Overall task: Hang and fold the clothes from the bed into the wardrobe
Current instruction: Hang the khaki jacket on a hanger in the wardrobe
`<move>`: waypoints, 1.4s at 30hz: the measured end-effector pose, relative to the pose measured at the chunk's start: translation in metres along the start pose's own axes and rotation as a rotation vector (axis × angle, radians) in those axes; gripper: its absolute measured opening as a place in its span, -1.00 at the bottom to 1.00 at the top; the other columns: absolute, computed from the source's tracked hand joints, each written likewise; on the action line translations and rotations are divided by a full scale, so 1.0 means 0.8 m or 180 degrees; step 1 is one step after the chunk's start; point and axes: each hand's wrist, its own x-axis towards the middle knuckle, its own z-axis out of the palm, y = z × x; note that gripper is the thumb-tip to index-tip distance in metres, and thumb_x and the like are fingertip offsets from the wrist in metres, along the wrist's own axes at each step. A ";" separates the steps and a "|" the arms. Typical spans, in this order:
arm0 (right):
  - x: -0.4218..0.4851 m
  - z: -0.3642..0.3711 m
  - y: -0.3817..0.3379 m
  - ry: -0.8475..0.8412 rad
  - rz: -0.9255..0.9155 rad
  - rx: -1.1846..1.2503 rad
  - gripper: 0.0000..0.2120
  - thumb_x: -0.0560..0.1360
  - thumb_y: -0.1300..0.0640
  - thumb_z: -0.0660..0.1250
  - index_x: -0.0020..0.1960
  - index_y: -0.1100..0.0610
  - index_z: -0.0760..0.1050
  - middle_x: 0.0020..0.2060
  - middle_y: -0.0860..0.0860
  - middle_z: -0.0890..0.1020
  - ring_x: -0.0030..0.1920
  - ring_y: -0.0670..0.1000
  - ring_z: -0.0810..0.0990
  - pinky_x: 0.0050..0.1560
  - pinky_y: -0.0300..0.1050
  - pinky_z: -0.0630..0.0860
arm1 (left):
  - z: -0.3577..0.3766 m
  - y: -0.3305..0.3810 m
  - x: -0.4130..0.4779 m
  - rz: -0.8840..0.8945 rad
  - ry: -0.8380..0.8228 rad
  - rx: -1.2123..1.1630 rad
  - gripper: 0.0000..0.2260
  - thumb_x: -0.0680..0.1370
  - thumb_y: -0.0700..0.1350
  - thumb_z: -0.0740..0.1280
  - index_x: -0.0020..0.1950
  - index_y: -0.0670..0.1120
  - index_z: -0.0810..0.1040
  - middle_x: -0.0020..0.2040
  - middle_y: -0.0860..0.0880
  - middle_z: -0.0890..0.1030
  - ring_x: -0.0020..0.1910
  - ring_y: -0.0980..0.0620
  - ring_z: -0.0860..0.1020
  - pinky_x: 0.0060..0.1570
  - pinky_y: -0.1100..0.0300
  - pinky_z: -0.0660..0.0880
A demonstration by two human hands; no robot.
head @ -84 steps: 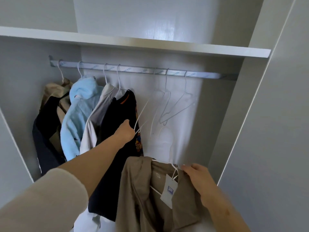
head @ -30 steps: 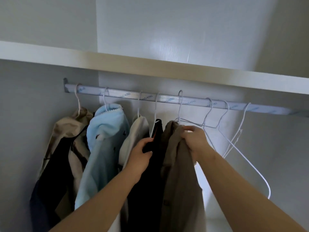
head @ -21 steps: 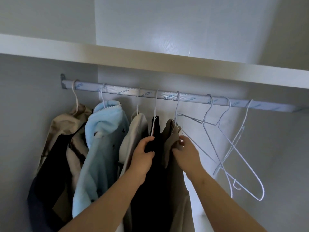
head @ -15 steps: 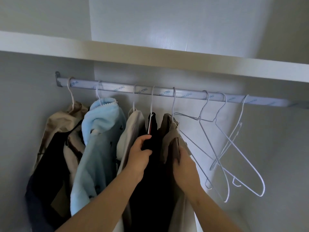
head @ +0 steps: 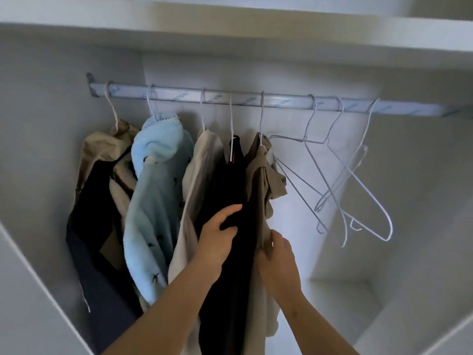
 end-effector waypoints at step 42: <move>-0.896 -0.058 0.157 0.3984 0.4593 0.3564 -0.93 0.53 0.18 0.22 -0.09 0.12 0.47 -0.28 0.03 0.55 -0.38 -0.02 0.49 -0.36 -0.24 0.37 | 0.146 -0.254 -0.728 -0.1764 -0.4619 0.2864 -0.89 0.56 -0.17 0.24 -0.13 -0.01 0.50 -0.26 0.01 0.52 -0.31 0.08 0.52 -0.29 0.25 0.33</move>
